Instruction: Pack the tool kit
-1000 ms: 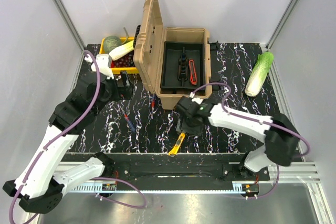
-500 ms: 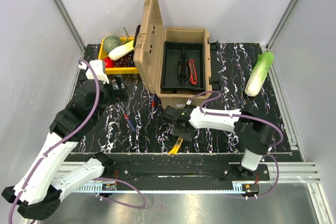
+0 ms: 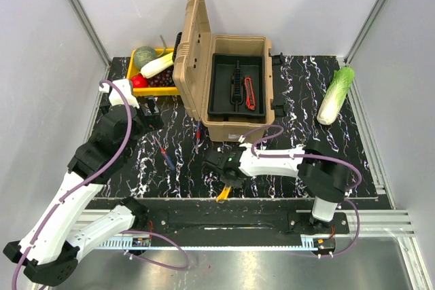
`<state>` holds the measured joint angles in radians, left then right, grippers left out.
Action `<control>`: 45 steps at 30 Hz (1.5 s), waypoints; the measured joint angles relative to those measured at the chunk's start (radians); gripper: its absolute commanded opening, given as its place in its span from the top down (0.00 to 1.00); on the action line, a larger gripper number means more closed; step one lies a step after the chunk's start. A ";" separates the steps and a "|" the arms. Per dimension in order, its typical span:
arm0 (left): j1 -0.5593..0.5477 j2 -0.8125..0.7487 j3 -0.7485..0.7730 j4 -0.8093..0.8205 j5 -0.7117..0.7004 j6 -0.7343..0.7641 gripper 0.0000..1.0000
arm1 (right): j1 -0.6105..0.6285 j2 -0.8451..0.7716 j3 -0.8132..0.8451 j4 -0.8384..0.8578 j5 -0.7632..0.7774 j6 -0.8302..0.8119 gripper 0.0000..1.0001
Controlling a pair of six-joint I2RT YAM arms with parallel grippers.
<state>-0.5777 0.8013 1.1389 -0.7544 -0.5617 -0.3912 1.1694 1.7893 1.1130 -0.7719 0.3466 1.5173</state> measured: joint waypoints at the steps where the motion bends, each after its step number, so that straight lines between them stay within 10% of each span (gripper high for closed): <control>1: 0.000 -0.002 -0.002 0.002 -0.004 -0.001 0.01 | 0.003 -0.003 -0.004 0.003 0.004 0.007 0.91; 27: 0.000 -0.017 0.035 0.042 -0.077 0.035 0.01 | 0.083 -0.348 0.207 -0.155 0.493 -0.250 1.00; 45: 0.009 0.114 0.233 0.051 -0.085 0.072 0.01 | -0.565 -0.106 0.636 0.154 0.294 -1.065 1.00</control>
<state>-0.5686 0.9150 1.3716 -0.7029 -0.6464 -0.3195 0.6044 1.6833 1.7489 -0.6178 0.6403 0.4522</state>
